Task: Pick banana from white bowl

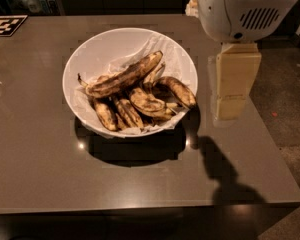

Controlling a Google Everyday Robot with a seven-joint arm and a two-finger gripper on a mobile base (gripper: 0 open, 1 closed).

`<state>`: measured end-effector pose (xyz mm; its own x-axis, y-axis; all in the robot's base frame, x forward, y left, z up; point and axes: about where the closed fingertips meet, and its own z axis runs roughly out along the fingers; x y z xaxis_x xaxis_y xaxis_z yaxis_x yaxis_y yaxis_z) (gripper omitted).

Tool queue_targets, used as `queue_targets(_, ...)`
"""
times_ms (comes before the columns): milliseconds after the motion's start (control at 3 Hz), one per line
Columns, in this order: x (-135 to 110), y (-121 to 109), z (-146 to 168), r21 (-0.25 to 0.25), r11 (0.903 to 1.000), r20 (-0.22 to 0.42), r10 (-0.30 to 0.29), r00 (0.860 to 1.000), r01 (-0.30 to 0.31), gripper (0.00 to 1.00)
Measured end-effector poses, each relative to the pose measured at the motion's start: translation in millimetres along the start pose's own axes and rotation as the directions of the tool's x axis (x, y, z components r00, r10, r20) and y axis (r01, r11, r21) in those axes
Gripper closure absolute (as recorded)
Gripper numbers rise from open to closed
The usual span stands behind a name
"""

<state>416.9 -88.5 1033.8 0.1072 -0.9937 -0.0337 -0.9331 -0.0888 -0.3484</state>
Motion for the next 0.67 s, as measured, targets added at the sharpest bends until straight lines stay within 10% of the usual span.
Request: queue_targets(667, -66, -28, 18, -0.019, 0.9909, 0.008, -0.133, 0.991, 0.134, 0.0)
